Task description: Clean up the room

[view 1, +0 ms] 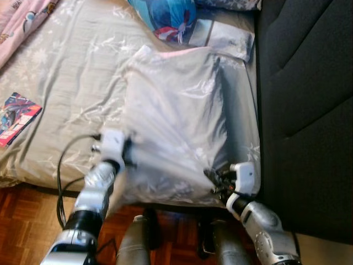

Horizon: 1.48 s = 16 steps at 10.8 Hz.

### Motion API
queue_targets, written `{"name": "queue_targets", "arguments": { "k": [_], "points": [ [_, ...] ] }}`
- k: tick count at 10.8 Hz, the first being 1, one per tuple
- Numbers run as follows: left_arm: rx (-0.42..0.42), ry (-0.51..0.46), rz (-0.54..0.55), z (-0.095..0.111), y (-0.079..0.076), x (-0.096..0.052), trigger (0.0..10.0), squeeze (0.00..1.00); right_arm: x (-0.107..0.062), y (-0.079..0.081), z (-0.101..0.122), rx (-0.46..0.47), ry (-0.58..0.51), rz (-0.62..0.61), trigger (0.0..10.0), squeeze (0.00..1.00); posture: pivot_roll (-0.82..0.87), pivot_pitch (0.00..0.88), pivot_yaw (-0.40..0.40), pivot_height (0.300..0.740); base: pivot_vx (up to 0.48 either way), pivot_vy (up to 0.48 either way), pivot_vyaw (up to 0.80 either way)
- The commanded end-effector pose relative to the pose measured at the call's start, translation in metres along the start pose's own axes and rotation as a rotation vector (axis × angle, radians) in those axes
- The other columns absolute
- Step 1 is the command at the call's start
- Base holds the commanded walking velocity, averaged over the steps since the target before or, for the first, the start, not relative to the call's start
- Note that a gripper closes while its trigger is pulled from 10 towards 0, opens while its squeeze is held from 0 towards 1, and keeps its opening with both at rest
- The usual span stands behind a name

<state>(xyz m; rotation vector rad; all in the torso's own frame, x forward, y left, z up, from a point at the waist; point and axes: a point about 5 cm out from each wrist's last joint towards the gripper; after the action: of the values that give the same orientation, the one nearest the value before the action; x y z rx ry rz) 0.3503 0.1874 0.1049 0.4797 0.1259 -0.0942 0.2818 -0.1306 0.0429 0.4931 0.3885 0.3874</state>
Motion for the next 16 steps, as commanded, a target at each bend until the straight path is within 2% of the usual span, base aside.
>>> {"name": "queue_targets", "arguments": {
  "k": [1,4,7,11,12,16],
  "points": [
    [0.014,0.096,0.021,-0.025,0.002,-0.009,10.0,0.0,-0.014,-0.02,-0.019,0.01,0.068,-0.102,10.0,0.0,0.03,0.374,-0.016,0.691,0.0,0.0,0.0],
    [-0.03,0.12,0.03,-0.029,-0.002,-0.011,10.0,0.0,-0.011,-0.023,-0.006,-0.009,-0.025,-0.131,10.0,0.0,0.03,0.366,-0.017,0.691,0.0,0.0,0.0],
    [-0.055,0.107,0.04,-0.027,-0.002,-0.012,10.0,0.0,-0.01,-0.028,-0.005,-0.035,-0.054,-0.188,10.0,0.0,0.04,0.364,-0.016,0.691,0.0,0.0,0.0],
    [-0.092,0.109,0.038,-0.029,-0.002,-0.013,10.0,0.0,-0.009,-0.032,0.001,-0.024,-0.114,-0.217,10.0,0.0,0.04,0.364,-0.016,0.691,0.0,0.0,0.0],
    [-0.101,0.115,0.044,-0.031,-0.003,-0.013,10.0,1.0,-0.009,-0.034,0.005,0.002,-0.146,-0.234,10.0,1.0,0.04,0.363,-0.016,0.691,0.0,0.0,0.0],
    [-0.098,0.111,0.045,-0.031,-0.001,-0.013,10.0,1.0,-0.008,-0.038,0.012,0.004,-0.171,-0.245,10.0,1.0,0.04,0.355,-0.02,0.691,0.0,0.0,0.0]
  ]
}}
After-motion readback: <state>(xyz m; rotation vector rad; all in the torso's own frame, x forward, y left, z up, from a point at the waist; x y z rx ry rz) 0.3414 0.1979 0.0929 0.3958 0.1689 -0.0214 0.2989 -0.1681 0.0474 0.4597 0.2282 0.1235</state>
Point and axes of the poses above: a point about 5 cm out from each wrist's last joint towards the gripper, its own x axis pointing out of the wrist towards the gripper, its own z axis along the axis of the wrist's last joint, y = z × x, and after that the axes turned 15 degrees about x, right-handed
